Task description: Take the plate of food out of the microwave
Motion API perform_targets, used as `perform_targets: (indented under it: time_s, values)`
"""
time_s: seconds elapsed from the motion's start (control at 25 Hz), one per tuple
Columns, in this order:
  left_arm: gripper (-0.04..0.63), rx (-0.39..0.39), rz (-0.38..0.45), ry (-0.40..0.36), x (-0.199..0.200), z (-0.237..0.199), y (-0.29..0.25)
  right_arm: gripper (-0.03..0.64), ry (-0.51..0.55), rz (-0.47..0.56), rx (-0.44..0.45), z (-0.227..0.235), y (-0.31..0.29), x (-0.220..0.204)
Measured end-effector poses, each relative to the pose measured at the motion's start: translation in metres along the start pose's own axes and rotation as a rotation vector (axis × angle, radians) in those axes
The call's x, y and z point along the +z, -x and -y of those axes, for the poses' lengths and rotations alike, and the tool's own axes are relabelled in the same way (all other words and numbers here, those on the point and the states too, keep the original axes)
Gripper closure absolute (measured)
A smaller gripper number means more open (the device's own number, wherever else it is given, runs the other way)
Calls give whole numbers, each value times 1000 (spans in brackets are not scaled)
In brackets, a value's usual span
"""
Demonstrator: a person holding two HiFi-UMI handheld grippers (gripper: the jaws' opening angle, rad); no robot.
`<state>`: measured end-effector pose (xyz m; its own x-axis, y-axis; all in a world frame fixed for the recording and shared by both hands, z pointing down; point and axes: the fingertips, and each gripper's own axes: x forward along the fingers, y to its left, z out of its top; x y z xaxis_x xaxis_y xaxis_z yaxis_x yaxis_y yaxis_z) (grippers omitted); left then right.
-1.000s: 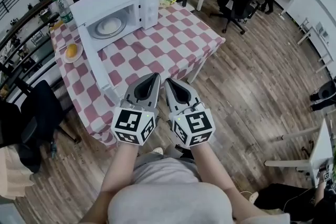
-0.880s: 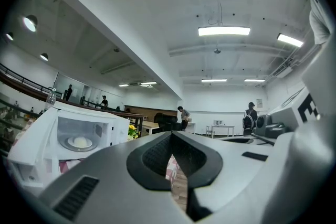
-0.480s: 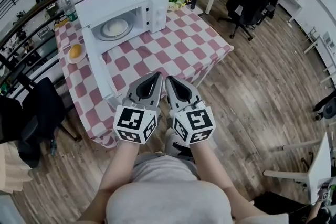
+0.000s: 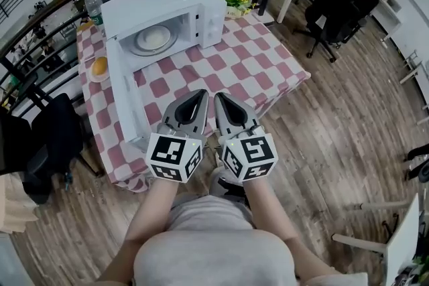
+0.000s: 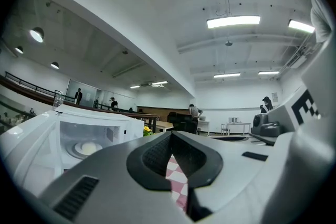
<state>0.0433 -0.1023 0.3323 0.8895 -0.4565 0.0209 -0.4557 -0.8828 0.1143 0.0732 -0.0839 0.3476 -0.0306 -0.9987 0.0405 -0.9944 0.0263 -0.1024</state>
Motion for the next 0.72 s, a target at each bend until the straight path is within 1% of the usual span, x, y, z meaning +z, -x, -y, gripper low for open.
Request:
perform_targets:
  time_s: [0.28,0.72]
  values:
    - [592,66,8,4,4,-24,-33,591,-3,-12,85,19,-42,4]
    - [592,216,7,31,2,-60,-71,591,-14,-44,231,40,-95,3]
